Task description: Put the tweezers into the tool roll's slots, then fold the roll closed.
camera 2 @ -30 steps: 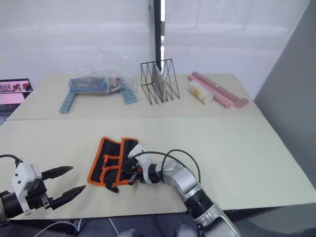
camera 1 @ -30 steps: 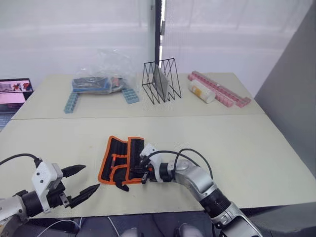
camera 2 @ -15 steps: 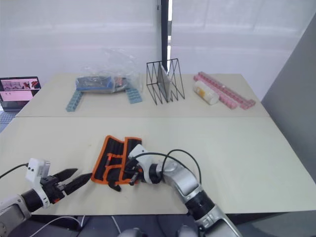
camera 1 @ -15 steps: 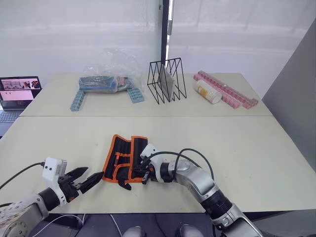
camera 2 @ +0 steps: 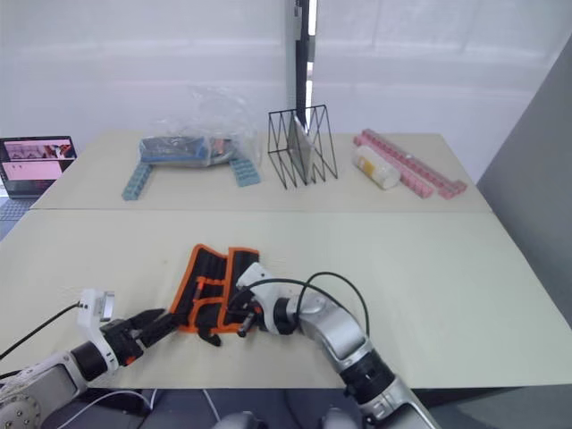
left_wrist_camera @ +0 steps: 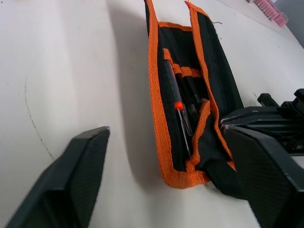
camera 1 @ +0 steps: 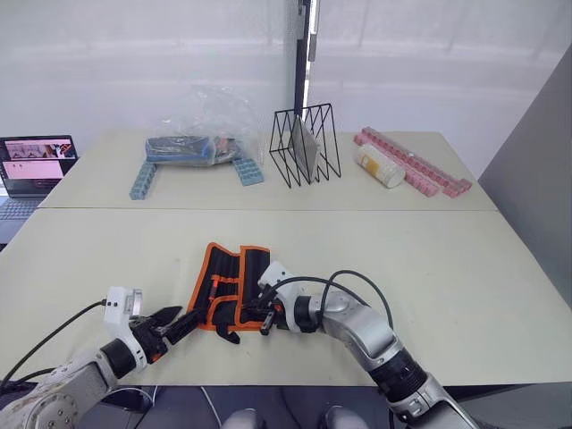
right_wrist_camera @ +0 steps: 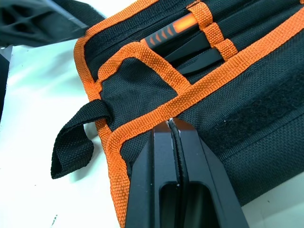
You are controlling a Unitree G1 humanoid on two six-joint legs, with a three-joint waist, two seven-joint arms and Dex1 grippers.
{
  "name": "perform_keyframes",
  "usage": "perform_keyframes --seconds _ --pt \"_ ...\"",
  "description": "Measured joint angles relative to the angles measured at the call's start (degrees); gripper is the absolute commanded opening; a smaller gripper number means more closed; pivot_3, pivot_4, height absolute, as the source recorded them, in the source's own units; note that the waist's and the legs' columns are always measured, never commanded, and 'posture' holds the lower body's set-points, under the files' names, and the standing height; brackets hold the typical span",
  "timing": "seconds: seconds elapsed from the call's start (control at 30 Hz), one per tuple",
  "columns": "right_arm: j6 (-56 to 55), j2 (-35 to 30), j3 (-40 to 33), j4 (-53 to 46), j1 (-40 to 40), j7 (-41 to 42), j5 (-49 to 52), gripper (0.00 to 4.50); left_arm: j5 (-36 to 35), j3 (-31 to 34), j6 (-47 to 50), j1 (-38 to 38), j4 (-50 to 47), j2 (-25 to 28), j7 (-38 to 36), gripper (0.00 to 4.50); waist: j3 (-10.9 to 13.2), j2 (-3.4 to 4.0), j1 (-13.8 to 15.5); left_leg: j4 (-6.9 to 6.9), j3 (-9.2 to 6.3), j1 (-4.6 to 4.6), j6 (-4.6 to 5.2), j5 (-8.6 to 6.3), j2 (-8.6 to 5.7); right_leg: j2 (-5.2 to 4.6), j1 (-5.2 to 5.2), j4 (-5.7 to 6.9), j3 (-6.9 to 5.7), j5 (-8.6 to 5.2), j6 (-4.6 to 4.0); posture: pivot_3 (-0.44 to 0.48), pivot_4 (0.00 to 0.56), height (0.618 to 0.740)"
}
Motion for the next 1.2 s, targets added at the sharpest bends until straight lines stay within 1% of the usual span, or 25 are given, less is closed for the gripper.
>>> perform_keyframes --seconds 0.03,0.1,0.23,0.27,0.3,0.63,0.87,1.07,1.13,1.2 --pt "0.0 0.0 0.0 -0.1 0.1 0.0 0.0 0.00 -0.1 -0.1 0.1 -0.7 0.4 -0.8 0.6 2.61 0.0 0.00 0.0 -0.01 0.00 -0.03 0.00 0.00 0.00 0.00 -0.01 -0.02 0.00 0.00 0.00 0.000 0.150 0.737" --pt "0.1 0.0 -0.1 -0.2 0.1 -0.1 0.0 0.00 -0.6 -0.1 0.2 -2.2 1.6 -1.8 1.8 1.97 0.0 -0.04 0.0 -0.01 0.00 -0.06 0.00 0.00 0.00 0.00 -0.03 -0.01 -0.01 0.00 0.00 0.000 0.150 0.737" --pt "0.2 0.0 -0.1 -0.5 0.2 -0.1 0.0 0.00 -0.6 -0.6 0.3 -2.8 2.0 -1.0 2.0 0.69 0.0 -0.06 -0.1 -0.01 0.00 -0.12 0.01 0.00 0.00 0.00 -0.07 -0.02 0.01 0.01 0.00 0.000 0.150 0.737" --pt "0.3 0.0 -0.1 -0.5 0.2 -0.1 0.0 0.00 -0.7 -0.8 0.4 -2.7 2.0 -0.8 2.0 0.28 0.0 -0.05 -0.1 -0.01 0.00 -0.13 0.01 0.00 0.00 0.00 -0.12 -0.02 0.01 0.01 0.00 0.000 0.150 0.737" --pt "0.4 0.1 -0.1 -0.6 0.2 -0.1 0.0 0.00 -0.7 -0.9 0.4 -2.7 2.0 -0.7 2.0 0.01 0.0 -0.05 -0.1 -0.01 0.00 -0.15 0.01 0.00 0.00 0.00 -0.13 -0.02 0.01 0.01 0.00 0.000 0.150 0.737" --pt "0.7 0.2 -0.2 -0.7 0.2 -0.3 0.0 0.00 -2.2 -0.9 0.9 -3.1 1.8 -0.6 2.3 0.01 0.0 -0.04 0.0 -0.01 0.00 -0.17 0.01 0.00 0.00 -0.01 -0.15 -0.02 0.01 0.01 0.00 0.000 0.150 0.737" --pt "0.7 0.1 -0.2 -0.9 0.3 -0.4 -0.1 0.00 -8.0 -2.2 3.4 -9.7 -2.8 -0.4 3.4 0.01 -0.1 -0.11 0.0 -0.01 0.00 -0.24 0.00 0.01 -0.01 0.00 -0.13 0.00 0.05 0.03 0.01 0.000 0.150 0.737" --pt "0.7 0.1 0.0 -1.0 0.1 -0.3 0.0 0.00 -10.9 -8.9 6.2 -13.8 -4.4 0.9 3.2 0.01 0.0 -0.09 -0.2 -0.01 0.01 -0.27 -0.01 0.02 -0.03 0.06 -0.13 0.07 0.07 0.04 0.01 0.000 0.150 0.737" --pt "0.7 0.2 0.0 -1.0 0.1 -0.3 0.0 0.00 -10.0 -11.1 6.2 -13.8 -4.2 1.8 2.1 0.01 0.0 -0.06 -0.2 -0.01 0.01 -0.27 -0.01 0.02 -0.03 0.07 -0.13 0.06 0.08 0.03 0.01 0.000 0.150 0.737" --pt "0.7 0.2 -0.1 -1.1 0.1 -0.4 0.0 0.00 -6.5 -14.5 5.2 -13.5 -2.1 3.3 0.2 0.01 0.0 -0.03 -0.2 -0.01 0.01 -0.23 -0.01 0.02 -0.05 0.07 -0.09 0.05 0.07 0.03 0.01 0.000 0.150 0.737"
